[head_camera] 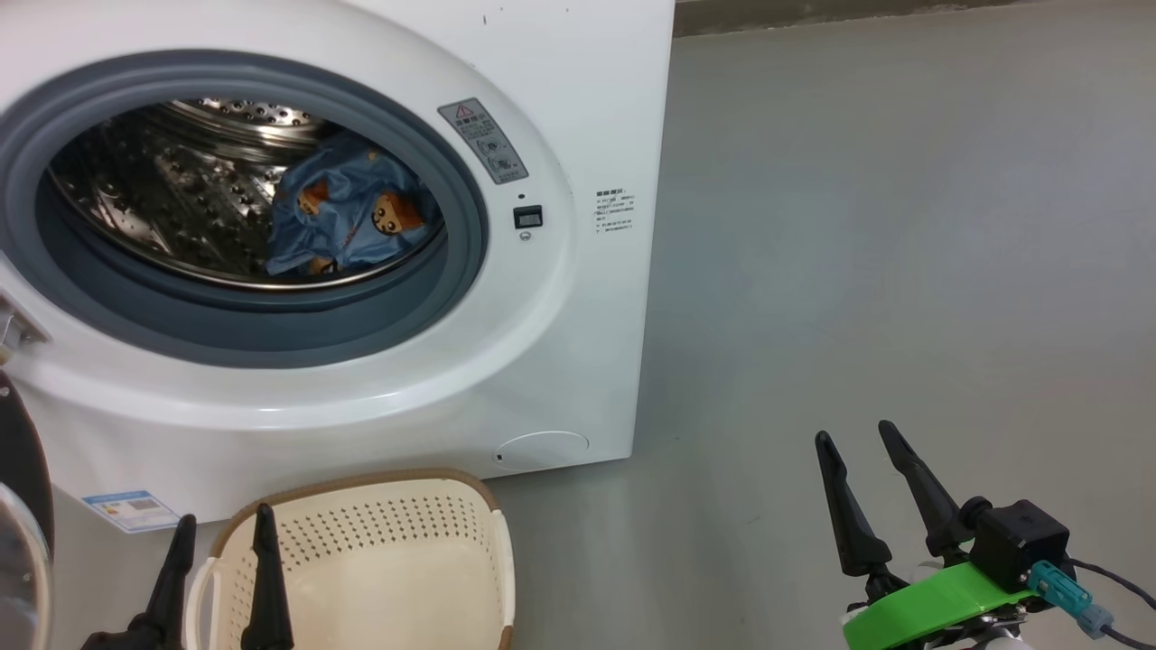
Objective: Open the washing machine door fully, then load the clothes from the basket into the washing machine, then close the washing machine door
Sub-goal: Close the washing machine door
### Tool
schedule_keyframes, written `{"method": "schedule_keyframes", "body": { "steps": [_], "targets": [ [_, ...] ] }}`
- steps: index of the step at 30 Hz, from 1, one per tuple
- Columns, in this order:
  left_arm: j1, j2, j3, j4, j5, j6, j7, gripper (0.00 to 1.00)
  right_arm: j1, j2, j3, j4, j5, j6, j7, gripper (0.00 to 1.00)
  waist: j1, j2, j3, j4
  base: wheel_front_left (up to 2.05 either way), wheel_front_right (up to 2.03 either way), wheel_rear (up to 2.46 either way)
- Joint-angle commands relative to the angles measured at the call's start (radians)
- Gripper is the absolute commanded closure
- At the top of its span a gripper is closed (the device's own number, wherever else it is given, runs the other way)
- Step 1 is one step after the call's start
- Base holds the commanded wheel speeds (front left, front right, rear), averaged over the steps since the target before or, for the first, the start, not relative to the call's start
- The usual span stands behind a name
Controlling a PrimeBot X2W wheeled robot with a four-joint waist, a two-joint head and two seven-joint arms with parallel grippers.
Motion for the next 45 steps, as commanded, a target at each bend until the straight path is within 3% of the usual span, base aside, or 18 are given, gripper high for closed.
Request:
{"method": "schedule_keyframes", "body": {
  "steps": [1,45],
  "targets": [
    [-0.018,0.010,0.033,-0.022,0.012,0.007,-0.005,0.00,-0.009,0.001,0.025,-0.024,-0.007,0.002,-0.005,0.00,0.0000,0.0000,0.000,0.001,0.00,0.00,0.00],
    [-0.039,0.010,0.043,-0.014,0.006,-0.020,-0.005,0.00,-0.011,0.001,0.028,-0.016,-0.001,0.002,-0.005,0.00,0.0000,0.0000,0.012,0.015,0.00,0.00,0.00]
  ]
}}
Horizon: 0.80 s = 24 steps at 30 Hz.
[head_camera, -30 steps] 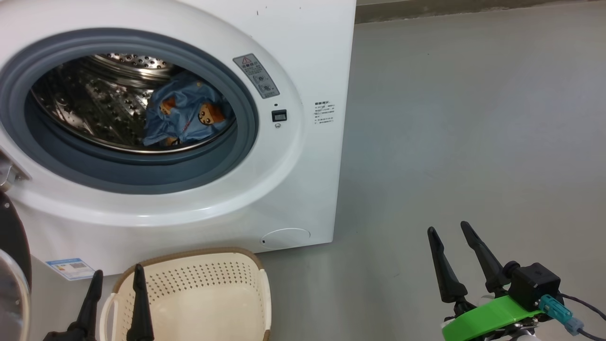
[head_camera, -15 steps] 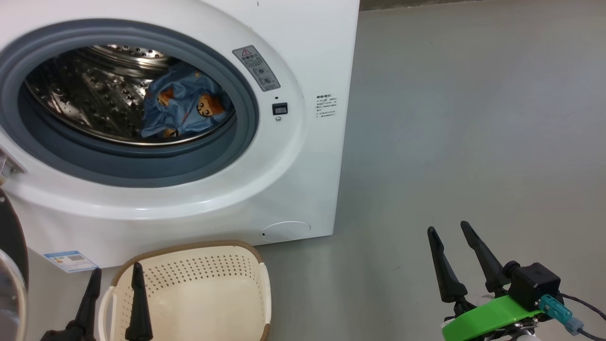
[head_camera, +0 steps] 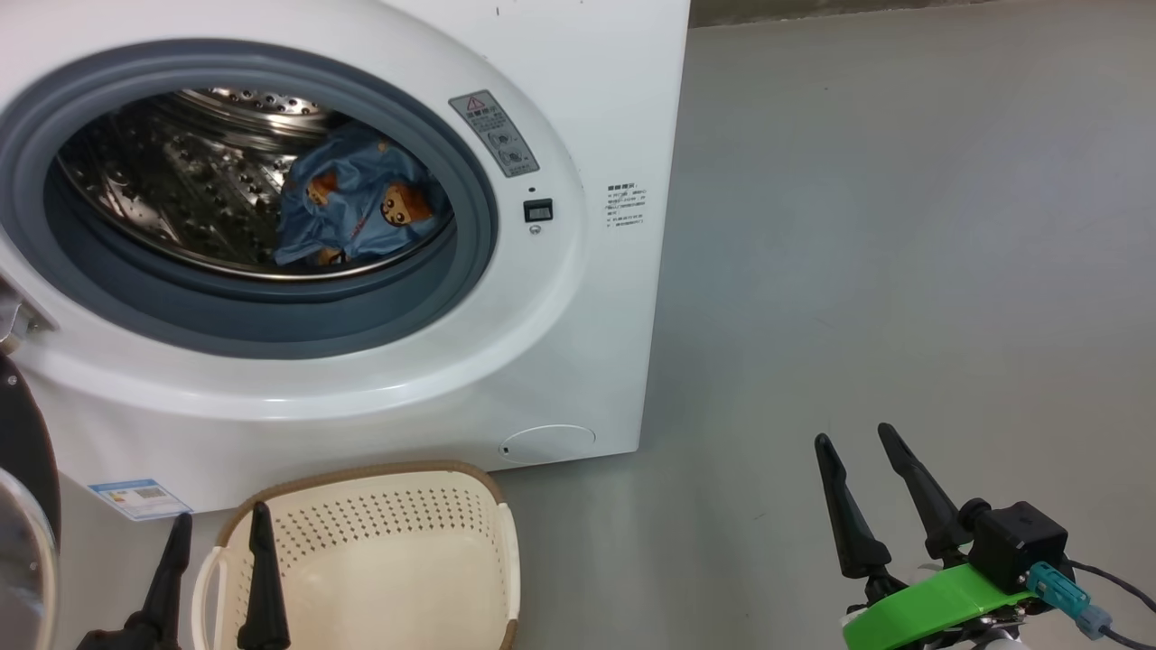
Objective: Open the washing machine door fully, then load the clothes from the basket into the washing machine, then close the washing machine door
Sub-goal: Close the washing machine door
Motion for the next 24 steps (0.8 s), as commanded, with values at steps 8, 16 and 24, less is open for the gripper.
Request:
{"method": "schedule_keyframes", "body": {
  "steps": [8,16,24],
  "targets": [
    [-0.033,0.010,0.039,-0.012,0.012,0.002,-0.005,0.00,-0.010,0.001,0.029,-0.016,0.003,0.002,-0.005,0.00,0.0000,0.0000,-0.011,0.000,-0.04,0.04,0.00],
    [-0.044,0.010,0.041,0.000,0.016,0.019,-0.005,0.00,-0.012,0.001,0.028,-0.022,0.008,0.002,-0.005,0.00,0.0000,0.0000,0.001,0.001,-0.83,0.83,0.00],
    [-0.058,0.010,0.037,-0.005,0.014,0.019,-0.005,0.00,-0.018,0.001,0.022,-0.020,0.005,0.002,-0.005,0.00,0.0000,0.0000,0.010,0.006,-1.87,1.87,0.00]
  ]
}}
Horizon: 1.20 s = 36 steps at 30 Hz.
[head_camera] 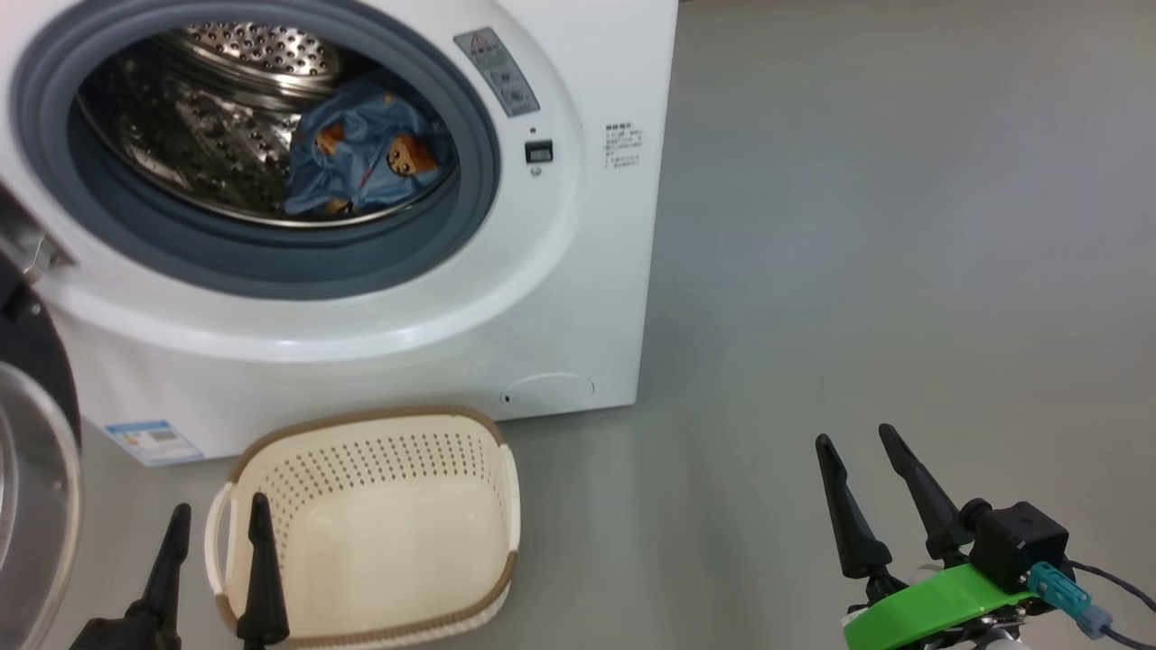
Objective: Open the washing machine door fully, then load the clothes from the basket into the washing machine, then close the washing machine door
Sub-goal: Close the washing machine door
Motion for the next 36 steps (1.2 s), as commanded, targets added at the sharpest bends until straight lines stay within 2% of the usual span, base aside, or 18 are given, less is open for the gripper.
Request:
{"method": "schedule_keyframes", "body": {
  "steps": [1,13,36],
  "targets": [
    [-0.035,0.010,0.032,-0.028,0.002,0.004,-0.005,0.00,-0.018,0.001,0.023,-0.023,0.003,0.002,-0.005,0.00,0.0000,-0.0001,-0.001,0.001,-2.08,2.06,0.02],
    [-0.036,0.010,0.023,-0.048,0.009,0.009,-0.005,0.00,-0.021,0.001,0.019,-0.030,-0.005,0.002,-0.005,0.00,0.0000,-0.0001,-0.001,0.004,-1.25,1.25,0.00],
    [-0.038,0.010,0.019,-0.041,0.001,-0.028,-0.005,0.00,-0.013,0.001,0.018,-0.023,-0.007,0.002,-0.005,0.00,0.0000,-0.0001,-0.020,0.014,-0.04,0.04,0.00]
  ]
}}
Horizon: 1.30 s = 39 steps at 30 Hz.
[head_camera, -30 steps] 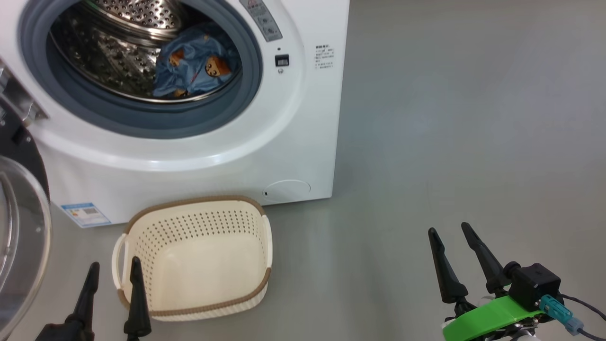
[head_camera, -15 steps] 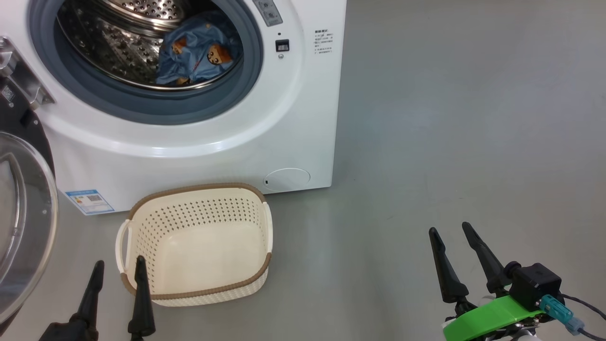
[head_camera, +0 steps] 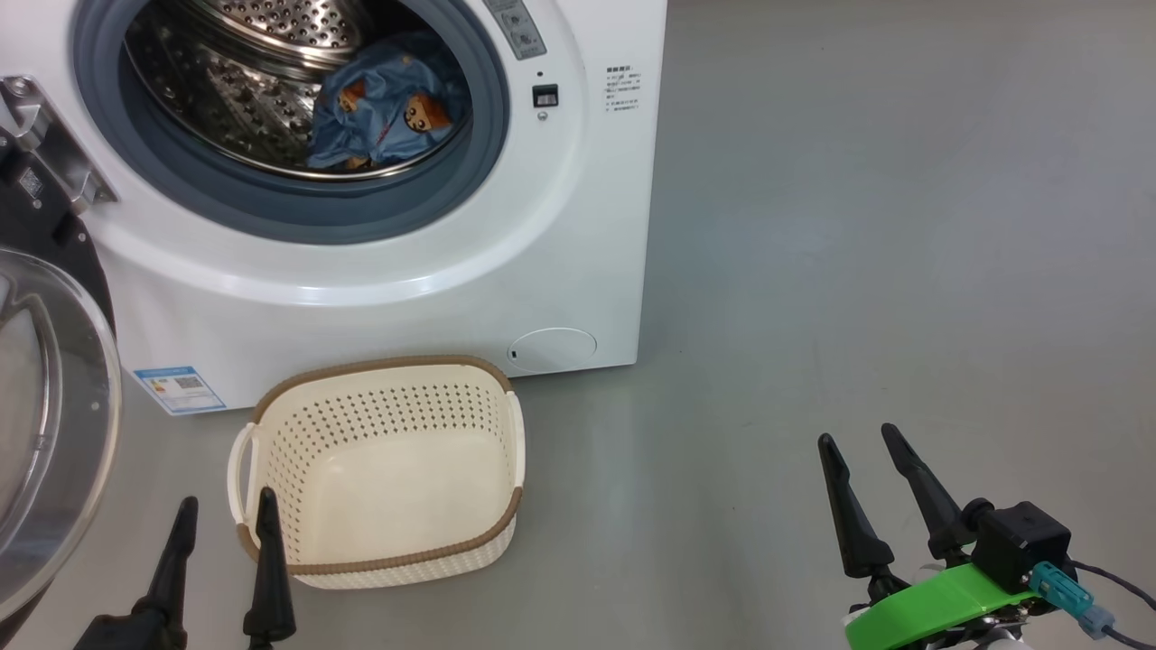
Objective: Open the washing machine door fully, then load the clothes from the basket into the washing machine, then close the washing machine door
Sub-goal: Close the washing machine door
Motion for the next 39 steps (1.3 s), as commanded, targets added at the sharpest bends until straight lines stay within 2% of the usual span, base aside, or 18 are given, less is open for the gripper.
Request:
{"method": "schedule_keyframes", "body": {
  "steps": [1,20,33,39],
  "targets": [
    [-0.037,0.010,0.032,-0.022,-0.004,-0.005,-0.005,0.00,-0.012,0.001,0.022,-0.023,-0.005,0.002,-0.005,0.00,0.0000,-0.0001,-0.002,0.003,0.00,0.00,0.00],
    [-0.023,0.010,0.022,-0.024,-0.025,-0.001,-0.005,0.00,0.003,0.001,0.022,-0.023,-0.020,0.002,-0.005,0.00,0.0000,-0.0001,-0.022,0.050,0.00,0.00,0.00],
    [-0.019,0.010,0.018,-0.035,-0.078,0.021,-0.005,0.00,0.003,0.001,0.027,-0.021,-0.027,0.002,-0.005,0.00,0.0000,-0.0001,-0.013,0.176,0.00,0.00,0.00],
    [-0.017,0.010,0.018,-0.032,-0.063,0.017,-0.005,0.00,-0.001,0.001,0.031,-0.021,-0.029,0.002,-0.005,0.00,0.0000,-0.0001,-0.001,0.239,0.00,0.00,0.00]
  ]
}}
